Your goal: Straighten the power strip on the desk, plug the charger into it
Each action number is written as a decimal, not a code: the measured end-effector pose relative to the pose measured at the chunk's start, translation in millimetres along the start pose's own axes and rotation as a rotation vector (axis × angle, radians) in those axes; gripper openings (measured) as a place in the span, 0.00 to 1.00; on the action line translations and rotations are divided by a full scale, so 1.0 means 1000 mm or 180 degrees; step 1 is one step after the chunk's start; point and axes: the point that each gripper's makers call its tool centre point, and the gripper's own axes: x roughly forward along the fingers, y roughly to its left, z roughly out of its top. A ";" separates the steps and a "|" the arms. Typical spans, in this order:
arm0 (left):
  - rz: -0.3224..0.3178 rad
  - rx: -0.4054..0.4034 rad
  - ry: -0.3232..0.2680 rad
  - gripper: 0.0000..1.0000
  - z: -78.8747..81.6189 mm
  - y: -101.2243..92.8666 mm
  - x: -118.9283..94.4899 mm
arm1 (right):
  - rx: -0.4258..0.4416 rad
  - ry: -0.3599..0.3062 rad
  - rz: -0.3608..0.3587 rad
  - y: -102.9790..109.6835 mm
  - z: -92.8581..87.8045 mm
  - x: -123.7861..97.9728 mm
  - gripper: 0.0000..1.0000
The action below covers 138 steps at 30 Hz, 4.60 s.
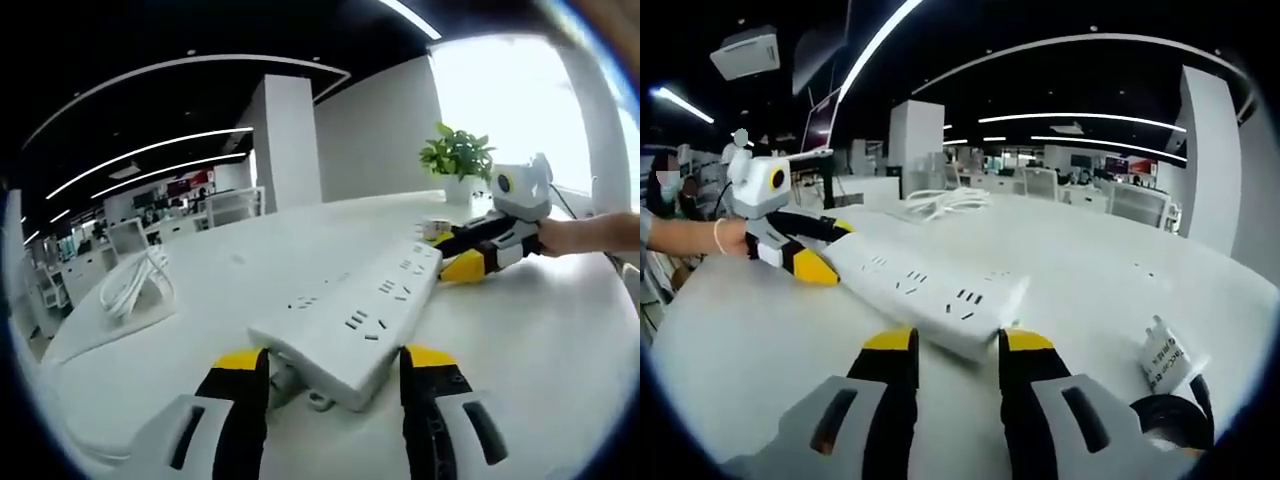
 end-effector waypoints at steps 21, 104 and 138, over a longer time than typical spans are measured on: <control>-0.0099 0.0043 0.0011 0.54 0.002 0.003 0.007 | 0.0037 0.0006 -0.0058 -0.001 -0.001 -0.003 0.29; -0.0487 0.0318 0.0043 0.55 0.009 0.003 0.032 | -0.0026 0.0038 -0.0378 -0.006 -0.007 -0.020 0.22; -0.0618 0.0360 0.0053 0.54 0.013 0.003 0.040 | -0.0003 0.0044 -0.0484 -0.010 -0.008 -0.025 0.19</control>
